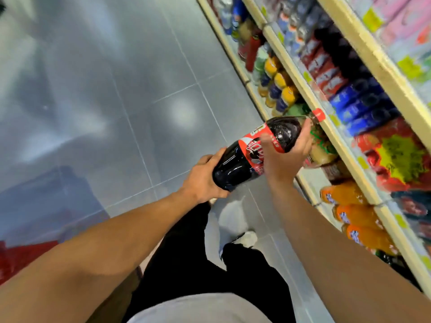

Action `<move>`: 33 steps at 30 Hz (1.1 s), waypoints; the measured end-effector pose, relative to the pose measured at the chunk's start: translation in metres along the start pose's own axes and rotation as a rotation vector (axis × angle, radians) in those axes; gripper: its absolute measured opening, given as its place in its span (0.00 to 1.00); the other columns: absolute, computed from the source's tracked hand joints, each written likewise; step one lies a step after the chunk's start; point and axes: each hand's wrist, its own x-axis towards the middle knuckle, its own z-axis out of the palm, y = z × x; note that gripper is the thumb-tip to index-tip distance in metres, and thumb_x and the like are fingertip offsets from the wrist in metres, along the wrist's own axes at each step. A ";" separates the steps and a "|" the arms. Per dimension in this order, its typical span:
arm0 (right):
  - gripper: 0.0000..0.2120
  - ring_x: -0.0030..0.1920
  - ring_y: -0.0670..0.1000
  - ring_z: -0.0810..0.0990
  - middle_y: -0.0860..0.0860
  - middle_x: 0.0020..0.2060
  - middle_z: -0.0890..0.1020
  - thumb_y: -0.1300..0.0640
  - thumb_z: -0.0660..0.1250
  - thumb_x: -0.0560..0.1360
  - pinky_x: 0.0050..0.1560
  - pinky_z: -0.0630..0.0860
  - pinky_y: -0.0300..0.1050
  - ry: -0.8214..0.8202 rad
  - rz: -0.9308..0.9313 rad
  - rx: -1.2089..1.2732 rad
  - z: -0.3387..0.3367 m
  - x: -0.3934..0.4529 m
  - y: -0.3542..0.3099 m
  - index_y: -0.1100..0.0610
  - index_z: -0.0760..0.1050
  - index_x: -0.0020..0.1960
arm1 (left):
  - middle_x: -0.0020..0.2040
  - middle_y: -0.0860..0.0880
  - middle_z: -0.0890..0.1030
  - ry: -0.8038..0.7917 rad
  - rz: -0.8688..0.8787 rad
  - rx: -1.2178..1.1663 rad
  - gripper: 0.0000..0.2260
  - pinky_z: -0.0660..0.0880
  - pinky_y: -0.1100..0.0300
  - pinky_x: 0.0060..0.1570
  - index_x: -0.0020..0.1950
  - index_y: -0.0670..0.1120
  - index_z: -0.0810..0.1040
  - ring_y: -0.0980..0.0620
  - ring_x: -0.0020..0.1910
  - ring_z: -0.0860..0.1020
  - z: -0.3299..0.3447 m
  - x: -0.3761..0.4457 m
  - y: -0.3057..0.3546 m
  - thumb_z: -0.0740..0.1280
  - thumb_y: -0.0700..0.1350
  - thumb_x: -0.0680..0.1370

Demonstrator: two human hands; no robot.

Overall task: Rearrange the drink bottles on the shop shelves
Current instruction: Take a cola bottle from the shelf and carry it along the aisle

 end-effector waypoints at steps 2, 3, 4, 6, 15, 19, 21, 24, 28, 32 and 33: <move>0.43 0.67 0.41 0.61 0.50 0.76 0.59 0.51 0.76 0.70 0.61 0.63 0.34 -0.031 -0.006 0.028 0.026 -0.006 -0.029 0.43 0.57 0.78 | 0.68 0.48 0.72 0.050 -0.015 -0.015 0.53 0.63 0.70 0.60 0.80 0.60 0.55 0.49 0.67 0.72 -0.028 -0.005 -0.008 0.81 0.52 0.61; 0.42 0.67 0.43 0.64 0.51 0.75 0.61 0.50 0.76 0.69 0.62 0.68 0.38 -0.039 -0.025 0.041 0.040 -0.009 -0.041 0.43 0.58 0.77 | 0.68 0.48 0.72 0.065 -0.026 -0.024 0.53 0.63 0.70 0.59 0.80 0.60 0.55 0.49 0.67 0.72 -0.042 -0.006 -0.014 0.81 0.52 0.61; 0.42 0.68 0.47 0.67 0.53 0.74 0.62 0.49 0.76 0.69 0.64 0.71 0.43 -0.053 -0.058 0.052 0.056 -0.010 -0.052 0.44 0.59 0.77 | 0.68 0.47 0.72 0.077 -0.038 -0.032 0.53 0.63 0.70 0.59 0.80 0.60 0.54 0.48 0.67 0.72 -0.057 -0.004 -0.019 0.81 0.52 0.61; 0.43 0.71 0.53 0.68 0.56 0.74 0.62 0.48 0.77 0.69 0.68 0.70 0.47 -0.109 -0.114 0.047 0.090 -0.009 -0.070 0.47 0.59 0.78 | 0.70 0.48 0.71 0.100 -0.086 -0.047 0.52 0.64 0.68 0.60 0.79 0.61 0.55 0.47 0.67 0.73 -0.088 0.002 -0.033 0.81 0.52 0.62; 0.43 0.75 0.47 0.60 0.48 0.77 0.57 0.49 0.75 0.70 0.61 0.59 0.32 -0.234 -0.078 0.052 0.265 0.014 -0.183 0.40 0.55 0.78 | 0.70 0.46 0.71 0.233 -0.132 -0.054 0.54 0.71 0.55 0.64 0.81 0.58 0.53 0.45 0.67 0.72 -0.256 0.067 -0.095 0.78 0.54 0.60; 0.43 0.70 0.44 0.64 0.49 0.77 0.58 0.50 0.76 0.71 0.51 0.58 0.18 -0.291 -0.098 0.062 0.338 0.045 -0.232 0.43 0.56 0.79 | 0.72 0.46 0.68 0.275 -0.156 -0.046 0.54 0.72 0.57 0.61 0.81 0.59 0.51 0.44 0.64 0.75 -0.325 0.114 -0.113 0.80 0.50 0.62; 0.43 0.66 0.39 0.62 0.48 0.77 0.58 0.50 0.76 0.71 0.51 0.59 0.16 -0.326 -0.113 0.069 0.376 0.069 -0.256 0.42 0.55 0.79 | 0.72 0.47 0.68 0.299 -0.170 -0.054 0.54 0.71 0.60 0.60 0.81 0.60 0.51 0.45 0.64 0.75 -0.358 0.147 -0.119 0.80 0.49 0.62; 0.43 0.63 0.36 0.59 0.46 0.77 0.57 0.47 0.75 0.72 0.62 0.64 0.34 -0.345 -0.131 0.075 0.436 0.116 -0.286 0.40 0.54 0.78 | 0.71 0.47 0.68 0.333 -0.173 -0.052 0.54 0.69 0.63 0.58 0.81 0.59 0.51 0.46 0.64 0.75 -0.405 0.208 -0.129 0.80 0.49 0.63; 0.43 0.68 0.42 0.63 0.47 0.77 0.58 0.46 0.75 0.71 0.61 0.65 0.37 -0.399 -0.134 0.099 0.519 0.193 -0.327 0.39 0.54 0.78 | 0.71 0.48 0.68 0.353 -0.217 -0.045 0.54 0.73 0.60 0.57 0.81 0.59 0.50 0.46 0.63 0.74 -0.471 0.300 -0.134 0.79 0.49 0.63; 0.43 0.71 0.43 0.62 0.45 0.77 0.57 0.44 0.75 0.71 0.65 0.66 0.40 -0.468 -0.159 0.123 0.588 0.269 -0.381 0.37 0.54 0.78 | 0.71 0.49 0.67 0.368 -0.250 -0.070 0.54 0.70 0.63 0.55 0.81 0.59 0.49 0.47 0.64 0.73 -0.540 0.386 -0.125 0.79 0.49 0.63; 0.42 0.69 0.40 0.61 0.45 0.77 0.57 0.45 0.75 0.71 0.64 0.65 0.38 -0.477 -0.178 0.113 0.604 0.285 -0.397 0.38 0.54 0.78 | 0.71 0.49 0.67 0.378 -0.252 -0.080 0.54 0.70 0.63 0.55 0.81 0.59 0.49 0.47 0.65 0.73 -0.557 0.405 -0.124 0.79 0.49 0.64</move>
